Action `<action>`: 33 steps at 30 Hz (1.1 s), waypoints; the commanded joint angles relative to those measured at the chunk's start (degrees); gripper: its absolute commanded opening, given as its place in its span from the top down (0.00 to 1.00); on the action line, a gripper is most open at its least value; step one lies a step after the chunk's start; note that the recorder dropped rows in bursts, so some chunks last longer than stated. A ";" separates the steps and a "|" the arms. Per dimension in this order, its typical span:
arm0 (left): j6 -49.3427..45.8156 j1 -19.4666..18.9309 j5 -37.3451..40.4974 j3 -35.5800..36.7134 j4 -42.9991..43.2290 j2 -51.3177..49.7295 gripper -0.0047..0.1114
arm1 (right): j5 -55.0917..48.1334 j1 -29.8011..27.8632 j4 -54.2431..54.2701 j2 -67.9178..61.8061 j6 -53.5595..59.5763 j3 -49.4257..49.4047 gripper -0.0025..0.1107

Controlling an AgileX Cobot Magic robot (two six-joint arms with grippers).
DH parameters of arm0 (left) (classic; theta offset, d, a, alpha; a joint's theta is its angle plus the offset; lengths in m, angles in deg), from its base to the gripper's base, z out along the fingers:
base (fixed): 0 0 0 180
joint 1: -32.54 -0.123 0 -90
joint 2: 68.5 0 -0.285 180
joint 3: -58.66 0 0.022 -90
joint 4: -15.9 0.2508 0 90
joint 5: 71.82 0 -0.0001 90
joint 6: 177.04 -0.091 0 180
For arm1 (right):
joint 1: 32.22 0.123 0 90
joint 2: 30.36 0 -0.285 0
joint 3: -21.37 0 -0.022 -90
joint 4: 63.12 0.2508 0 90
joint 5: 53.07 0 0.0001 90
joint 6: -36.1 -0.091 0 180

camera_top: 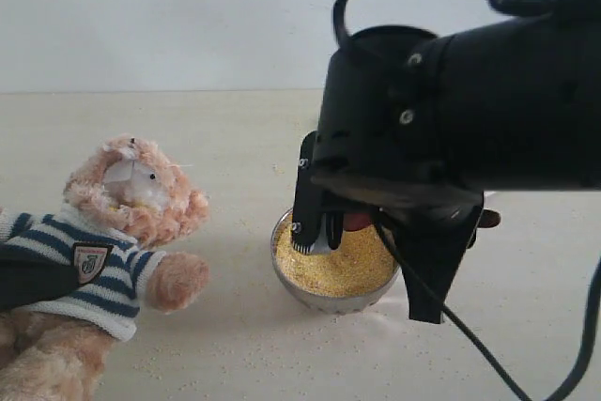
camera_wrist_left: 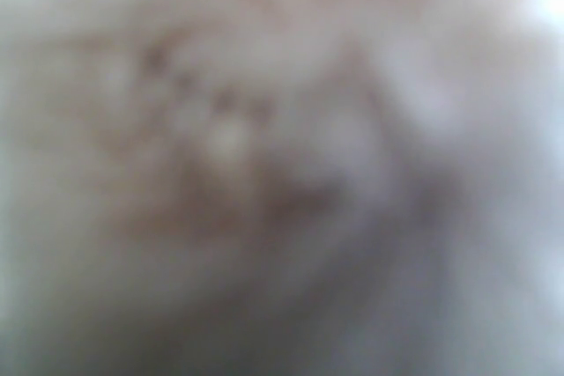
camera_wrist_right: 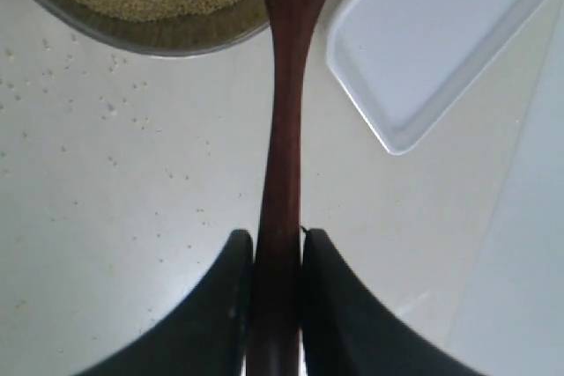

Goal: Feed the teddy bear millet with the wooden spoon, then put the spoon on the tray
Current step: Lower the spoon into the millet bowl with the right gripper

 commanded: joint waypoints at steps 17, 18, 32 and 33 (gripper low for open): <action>-0.24 -0.13 1.39 -0.04 -1.05 0.04 0.92 | -0.39 1.62 -11.28 -7.59 -5.03 0.58 0.98; -0.24 -0.13 1.39 -0.04 -1.05 0.04 0.92 | -0.39 1.62 -11.51 -8.06 -5.03 0.58 0.98; -0.24 -0.13 1.39 -0.04 -1.05 0.04 0.92 | -0.39 1.70 -11.44 -11.32 -6.36 0.58 0.98; -0.24 -0.13 1.39 -0.04 -1.05 0.04 0.92 | -0.39 1.85 -11.14 -11.33 -6.36 0.58 0.98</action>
